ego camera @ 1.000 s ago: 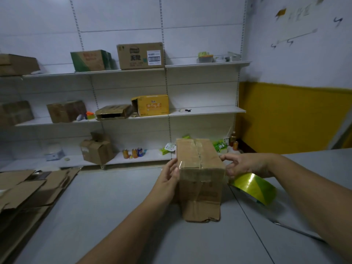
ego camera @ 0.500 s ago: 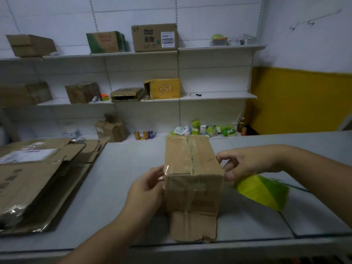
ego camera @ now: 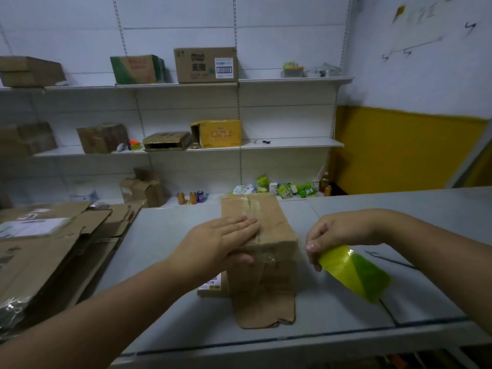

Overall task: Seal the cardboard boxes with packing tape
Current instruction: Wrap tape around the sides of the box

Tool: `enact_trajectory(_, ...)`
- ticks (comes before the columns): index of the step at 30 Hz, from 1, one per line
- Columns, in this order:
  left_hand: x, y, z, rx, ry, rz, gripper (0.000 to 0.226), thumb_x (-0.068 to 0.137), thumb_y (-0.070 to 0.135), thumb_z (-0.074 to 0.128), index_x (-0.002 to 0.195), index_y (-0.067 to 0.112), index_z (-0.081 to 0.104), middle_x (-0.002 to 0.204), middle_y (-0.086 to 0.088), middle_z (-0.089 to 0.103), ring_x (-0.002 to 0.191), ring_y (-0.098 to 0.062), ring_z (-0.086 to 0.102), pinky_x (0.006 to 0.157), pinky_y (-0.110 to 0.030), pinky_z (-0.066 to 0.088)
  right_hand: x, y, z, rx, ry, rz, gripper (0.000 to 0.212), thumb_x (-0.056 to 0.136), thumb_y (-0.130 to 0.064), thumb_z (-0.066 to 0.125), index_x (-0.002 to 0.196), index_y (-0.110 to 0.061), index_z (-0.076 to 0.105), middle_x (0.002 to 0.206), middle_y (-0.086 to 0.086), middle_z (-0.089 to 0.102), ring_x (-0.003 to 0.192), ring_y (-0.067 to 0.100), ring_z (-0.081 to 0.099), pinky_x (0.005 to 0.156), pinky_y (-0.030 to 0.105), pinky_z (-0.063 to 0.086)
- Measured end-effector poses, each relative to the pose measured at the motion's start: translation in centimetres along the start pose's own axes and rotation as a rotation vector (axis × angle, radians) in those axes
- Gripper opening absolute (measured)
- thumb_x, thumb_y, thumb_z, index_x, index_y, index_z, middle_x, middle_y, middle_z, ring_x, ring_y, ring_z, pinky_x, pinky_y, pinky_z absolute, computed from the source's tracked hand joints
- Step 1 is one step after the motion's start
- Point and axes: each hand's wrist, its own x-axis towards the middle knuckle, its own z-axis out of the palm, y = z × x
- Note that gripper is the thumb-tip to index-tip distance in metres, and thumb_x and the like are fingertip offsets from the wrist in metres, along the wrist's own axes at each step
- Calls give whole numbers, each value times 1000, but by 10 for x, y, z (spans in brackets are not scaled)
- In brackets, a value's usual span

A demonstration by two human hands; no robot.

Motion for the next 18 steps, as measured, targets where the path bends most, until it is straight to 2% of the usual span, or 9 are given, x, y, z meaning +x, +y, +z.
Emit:
enact_trajectory(3, 1, 2, -1, -23, -34, 29, 60, 93, 60, 17, 138, 27, 38, 133, 2, 56, 122, -16, 52, 98, -33, 39, -2, 2, -3, -9, 49, 20, 20, 80, -37, 65, 80, -19, 74, 84, 6, 71, 82, 21, 63, 80, 37, 48)
enact_trajectory(5, 7, 7, -11, -37, -64, 36, 65, 85, 70, 19, 142, 40, 24, 145, 10, 40, 133, -8, 33, 105, -34, 33, -1, 2, -2, -9, 53, 16, 15, 86, -30, 64, 81, -19, 73, 82, 1, 71, 80, 16, 63, 78, 30, 49)
enact_trajectory(7, 11, 14, -27, -111, -176, -109, 69, 77, 73, 27, 141, 48, 17, 150, 21, 23, 137, 0, 14, 112, -31, 27, 1, 0, 2, -7, 63, 16, 16, 92, -20, 60, 81, -18, 71, 77, -6, 72, 75, 7, 65, 73, 21, 49)
enact_trajectory(9, 21, 32, -41, -107, -27, -172, 65, 84, 67, 30, 142, 39, 28, 146, 20, 27, 135, -4, 24, 105, -24, 30, 2, -3, 3, -7, 75, 27, 17, 93, -12, 57, 83, -15, 70, 71, -11, 71, 69, 0, 65, 68, 15, 48)
enact_trajectory(10, 29, 44, -43, -67, 70, -172, 63, 87, 64, 26, 142, 36, 32, 145, 17, 30, 132, -7, 29, 101, -22, 32, 2, -4, 2, -15, 80, 31, 16, 93, -11, 56, 84, -13, 70, 71, -11, 71, 69, 0, 65, 68, 15, 49)
enact_trajectory(11, 38, 55, -40, -31, 89, -172, 61, 89, 61, 24, 143, 33, 31, 146, 14, 30, 132, -9, 30, 101, -23, 31, 2, -4, 2, -29, 80, 32, 16, 93, -10, 57, 85, -13, 70, 72, -11, 71, 70, 3, 65, 71, 19, 50)
enact_trajectory(14, 66, 73, -12, 72, -61, -161, 65, 93, 59, 17, 148, 24, 20, 153, 3, 28, 140, -18, 22, 110, -33, 22, 0, -7, 4, -61, 80, 52, 14, 89, -14, 60, 81, -17, 71, 71, -10, 70, 73, 8, 64, 77, 28, 50)
enact_trajectory(16, 70, 60, -5, 145, -137, -133, 72, 91, 61, 7, 136, 20, 44, 139, 1, 50, 130, -20, 44, 101, -35, 40, -3, -6, 6, -1, 87, 35, 14, 90, -20, 61, 78, -17, 68, 65, -10, 68, 67, 6, 62, 72, 24, 48)
enact_trajectory(18, 62, 40, 3, 185, -6, -115, 72, 97, 52, 5, 112, 20, 68, 112, 2, 70, 103, -18, 66, 76, -31, 56, -5, -5, 10, 85, 89, 2, 21, 88, -34, 59, 84, -14, 65, 66, -9, 69, 67, 5, 62, 77, 27, 47)
